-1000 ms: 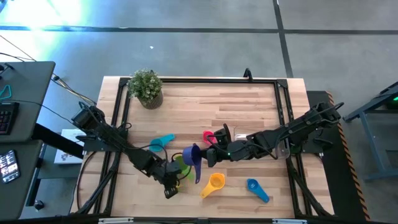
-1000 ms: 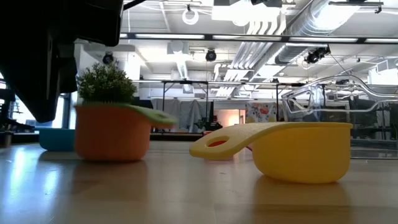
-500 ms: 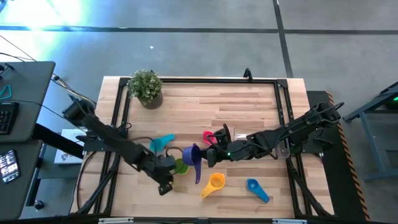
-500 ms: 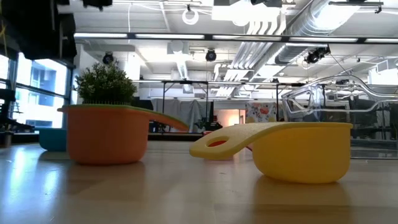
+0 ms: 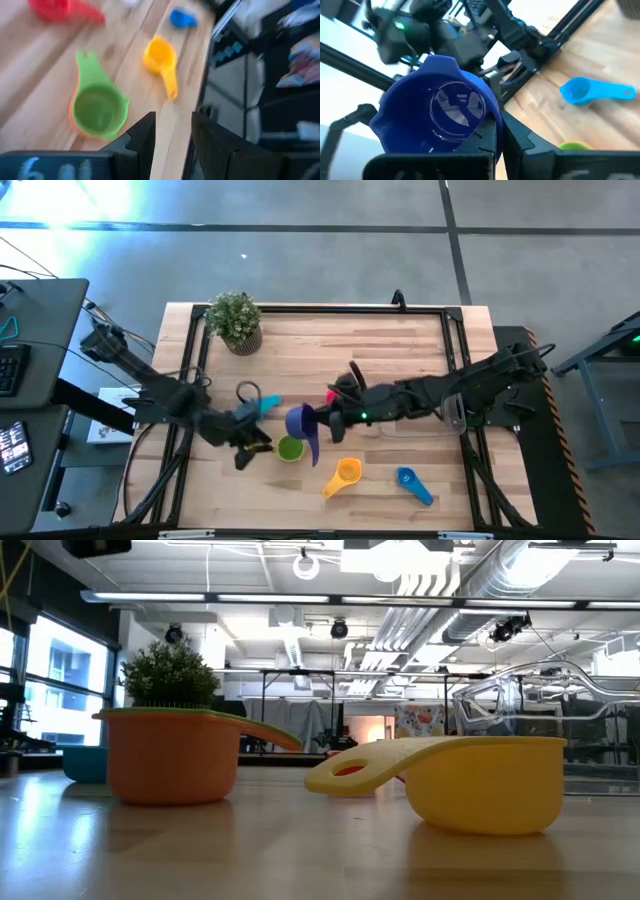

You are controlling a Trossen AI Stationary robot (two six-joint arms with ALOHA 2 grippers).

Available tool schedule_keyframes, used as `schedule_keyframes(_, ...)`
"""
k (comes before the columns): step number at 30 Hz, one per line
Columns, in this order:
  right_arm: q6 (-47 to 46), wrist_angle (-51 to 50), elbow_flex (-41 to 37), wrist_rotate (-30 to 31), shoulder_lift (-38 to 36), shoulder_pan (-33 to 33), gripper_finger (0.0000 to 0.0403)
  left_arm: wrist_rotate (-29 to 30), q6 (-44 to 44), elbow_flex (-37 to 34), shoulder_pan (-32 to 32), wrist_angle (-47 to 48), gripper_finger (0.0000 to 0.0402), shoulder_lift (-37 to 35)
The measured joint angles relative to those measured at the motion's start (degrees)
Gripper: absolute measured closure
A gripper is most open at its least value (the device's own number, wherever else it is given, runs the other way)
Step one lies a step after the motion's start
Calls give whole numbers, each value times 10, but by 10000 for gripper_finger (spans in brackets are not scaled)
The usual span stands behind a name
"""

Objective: Nest measuring cups in basket
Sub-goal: Stack the purple measuring cup on top of the green measuring cup

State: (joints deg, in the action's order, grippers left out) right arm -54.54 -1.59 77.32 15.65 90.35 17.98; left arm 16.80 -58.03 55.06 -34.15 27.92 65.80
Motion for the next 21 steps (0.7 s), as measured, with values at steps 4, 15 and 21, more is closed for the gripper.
schedule_keyframes(4,51,-71,40,-31,0,-31,402,31,40,0,0,-17,287,-50)
schedule_keyframes(15,181,-147,83,-117,0,-121,402,62,120,1,0,-62,287,-141)
schedule_keyframes(21,264,-138,83,-129,0,-164,402,65,150,-2,16,-48,287,-168)
